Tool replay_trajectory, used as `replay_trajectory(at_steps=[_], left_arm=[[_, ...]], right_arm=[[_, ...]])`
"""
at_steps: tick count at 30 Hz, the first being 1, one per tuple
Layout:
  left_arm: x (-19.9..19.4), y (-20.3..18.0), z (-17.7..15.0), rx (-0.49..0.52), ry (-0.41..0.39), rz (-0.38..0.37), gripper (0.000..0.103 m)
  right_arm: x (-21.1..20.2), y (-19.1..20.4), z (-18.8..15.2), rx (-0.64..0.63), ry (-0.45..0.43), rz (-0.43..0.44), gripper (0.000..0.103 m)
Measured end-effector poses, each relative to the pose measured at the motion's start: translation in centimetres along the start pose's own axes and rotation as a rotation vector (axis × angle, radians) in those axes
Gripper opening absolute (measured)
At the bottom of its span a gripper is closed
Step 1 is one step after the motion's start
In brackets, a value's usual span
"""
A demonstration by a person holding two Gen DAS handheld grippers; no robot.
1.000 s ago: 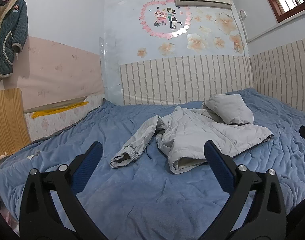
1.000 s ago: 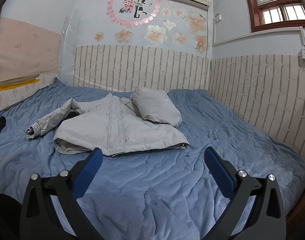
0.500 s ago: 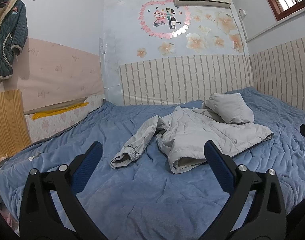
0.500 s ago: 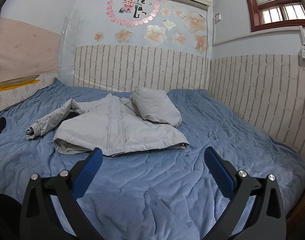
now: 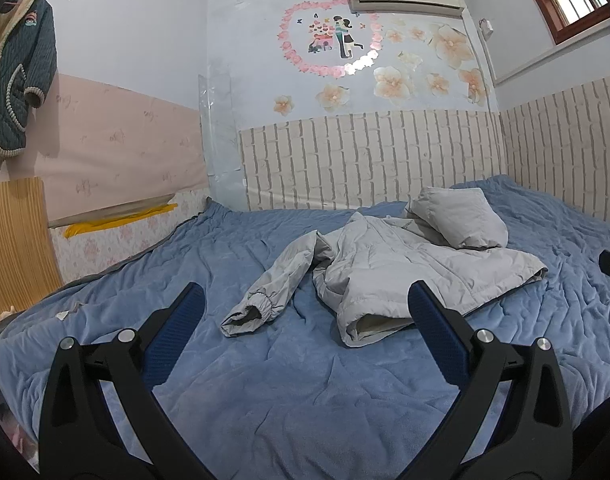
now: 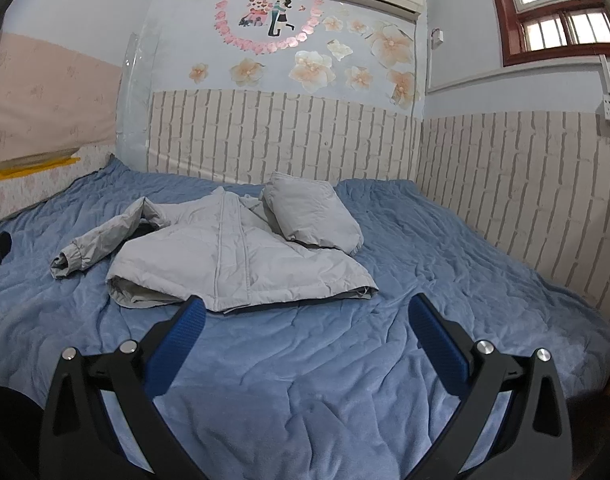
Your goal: Fold large clothes
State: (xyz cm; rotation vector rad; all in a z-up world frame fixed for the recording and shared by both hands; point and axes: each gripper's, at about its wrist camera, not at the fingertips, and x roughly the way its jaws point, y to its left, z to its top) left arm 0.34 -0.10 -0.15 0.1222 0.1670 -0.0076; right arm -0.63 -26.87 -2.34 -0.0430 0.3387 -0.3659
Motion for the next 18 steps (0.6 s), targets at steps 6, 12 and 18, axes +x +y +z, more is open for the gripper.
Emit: replay_trajectory(at_steps=[6,12,18], left_arm=[[-0.13,-0.07,0.0,0.009,-0.005,0.001,0.1],[-0.29,-0.16,0.03,0.009,-0.004,0.003,0.1],[-0.23,-0.1,0.03,0.008,-0.003,0.002,0.1]], right_arm=[[-0.09,-0.22,0.06,0.016,0.002,0.001,0.101],[-0.06,-0.22,0.12,0.017,0.003,0.002,0.101],[-0.07,-0.19,0.14,0.016,0.003,0.001,0.101]])
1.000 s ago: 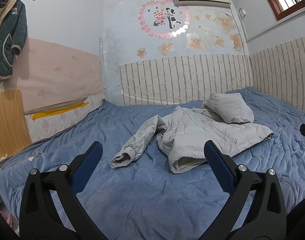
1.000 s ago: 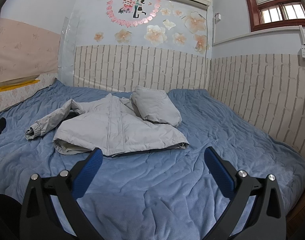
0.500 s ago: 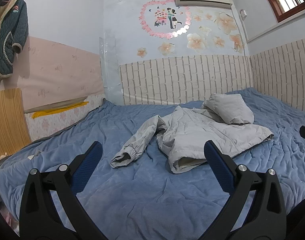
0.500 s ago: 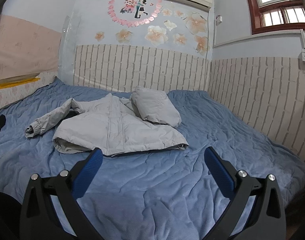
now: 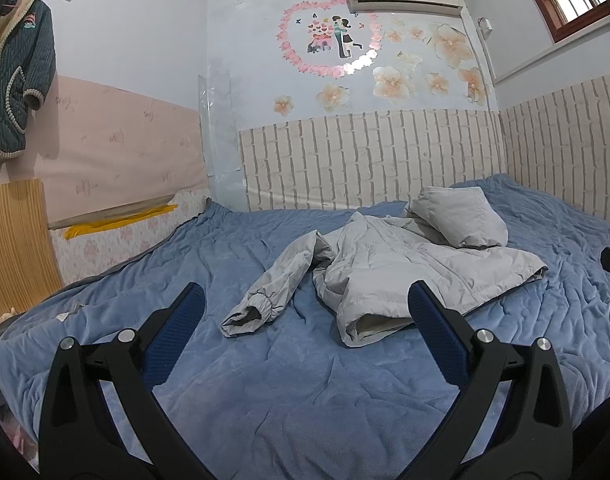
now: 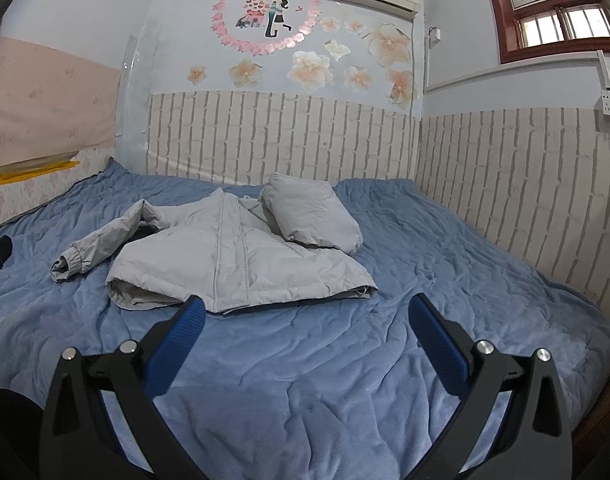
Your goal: Fold large clothes
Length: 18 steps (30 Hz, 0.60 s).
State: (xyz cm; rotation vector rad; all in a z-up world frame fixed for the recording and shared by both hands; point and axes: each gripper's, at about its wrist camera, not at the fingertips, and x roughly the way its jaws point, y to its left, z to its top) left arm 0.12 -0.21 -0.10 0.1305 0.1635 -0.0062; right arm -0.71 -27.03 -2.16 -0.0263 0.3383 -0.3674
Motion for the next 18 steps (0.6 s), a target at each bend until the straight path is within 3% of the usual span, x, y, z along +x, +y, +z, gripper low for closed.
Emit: replay_trajectory(at_steps=[18], left_arm=[[0.04,0.05,0.0,-0.002,0.001,0.0,0.1]], right_arm=[[0.01,-0.09,-0.02,0.001,0.001,0.001,0.101]])
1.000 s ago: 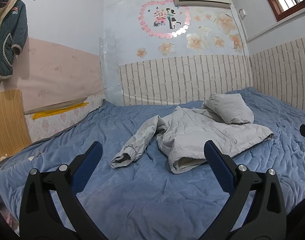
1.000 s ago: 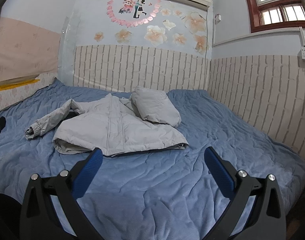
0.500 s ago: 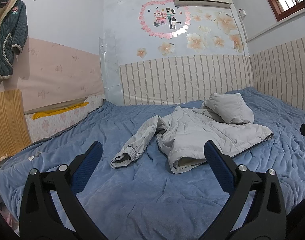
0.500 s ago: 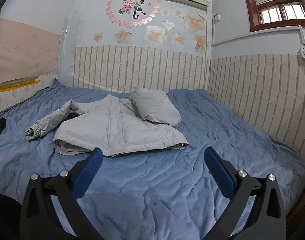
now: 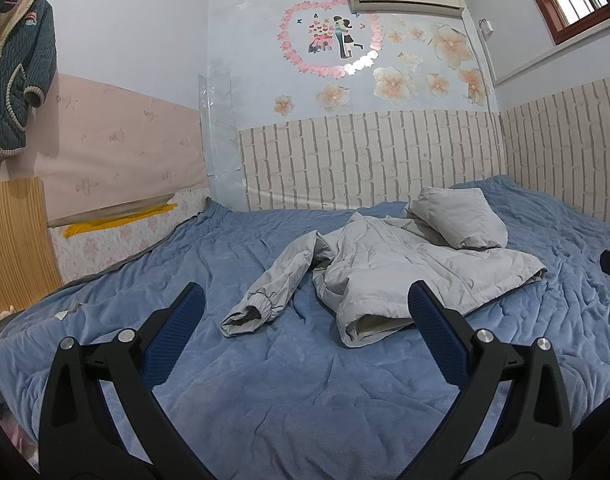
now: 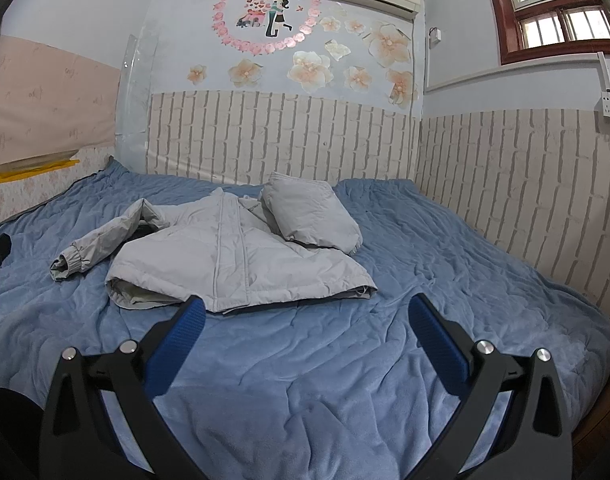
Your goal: Fold large clothes
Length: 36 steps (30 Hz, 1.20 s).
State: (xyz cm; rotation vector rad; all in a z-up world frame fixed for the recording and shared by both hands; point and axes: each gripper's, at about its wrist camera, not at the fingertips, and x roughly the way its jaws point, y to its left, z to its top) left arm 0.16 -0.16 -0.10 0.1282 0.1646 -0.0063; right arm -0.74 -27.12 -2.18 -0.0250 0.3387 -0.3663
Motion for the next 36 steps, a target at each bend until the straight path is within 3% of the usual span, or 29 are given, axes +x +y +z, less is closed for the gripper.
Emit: replay_trajectory(at_steps=[36], left_arm=[[-0.45,-0.03,0.4,-0.005,0.006,0.001,0.1]], right_arm=[[0.1,-0.38,0.36,0.003,0.014,-0.004,0.101]])
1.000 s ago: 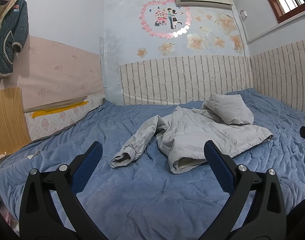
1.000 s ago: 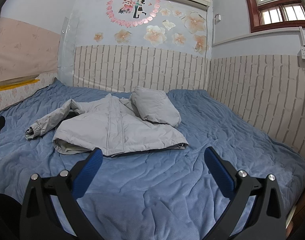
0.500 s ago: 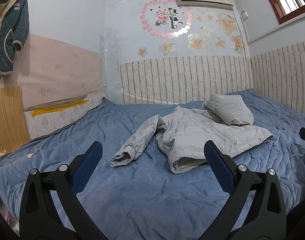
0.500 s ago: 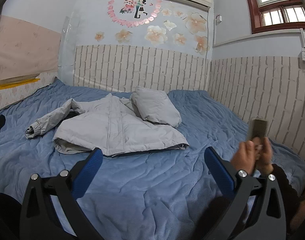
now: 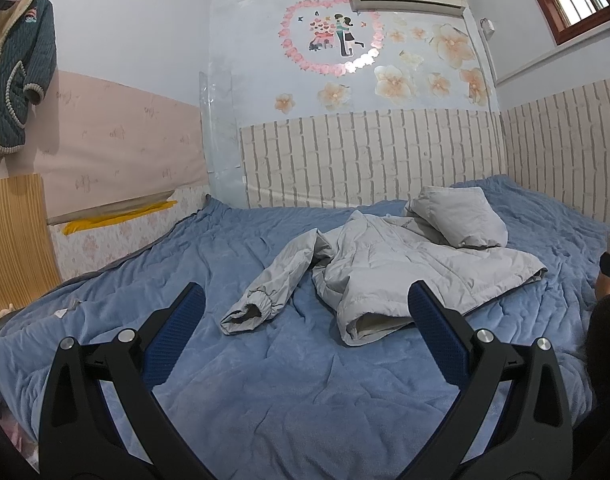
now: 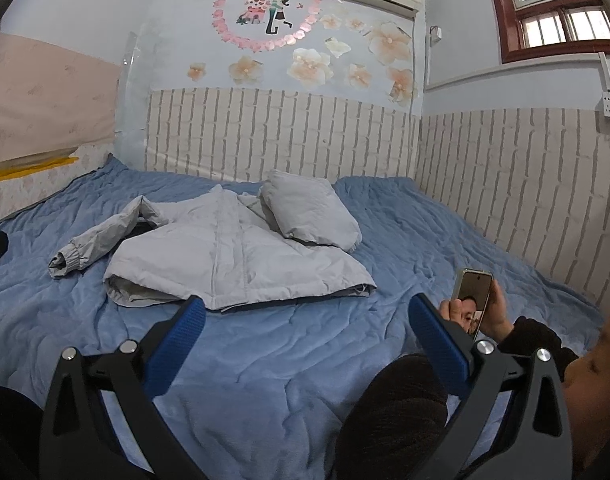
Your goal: Fold large clothes
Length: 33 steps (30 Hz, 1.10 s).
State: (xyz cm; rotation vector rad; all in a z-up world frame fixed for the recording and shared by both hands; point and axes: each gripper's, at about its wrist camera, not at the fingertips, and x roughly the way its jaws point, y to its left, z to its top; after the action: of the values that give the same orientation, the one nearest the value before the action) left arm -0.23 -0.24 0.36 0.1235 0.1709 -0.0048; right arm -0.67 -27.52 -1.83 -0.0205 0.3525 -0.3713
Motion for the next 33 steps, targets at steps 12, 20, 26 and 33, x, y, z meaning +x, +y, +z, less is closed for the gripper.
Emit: replay_trajectory(at_steps=[12,20,26,33], left_arm=[[0.5,0.3,-0.1,-0.029,0.012,-0.004,0.1],[1.4,0.2,-0.1,-0.034,0.041,0.005,0.1],[0.9,0.8,-0.2,-0.039,0.014,-0.019,0.1],[1.2,2.5,-0.5,-0.111,0.024,-0.042,0.1]], right_arm=[[-0.3,0.0,0.0,0.001,-0.003,0.008,0.101],[-0.8,0.5,0.1,-0.021,-0.001,0.014,0.101],[0.9,0.6,0.4,0.009,0.063,0.02,0.101],[-0.8,1.2,0.7,-0.002,0.006,-0.012,0.101]])
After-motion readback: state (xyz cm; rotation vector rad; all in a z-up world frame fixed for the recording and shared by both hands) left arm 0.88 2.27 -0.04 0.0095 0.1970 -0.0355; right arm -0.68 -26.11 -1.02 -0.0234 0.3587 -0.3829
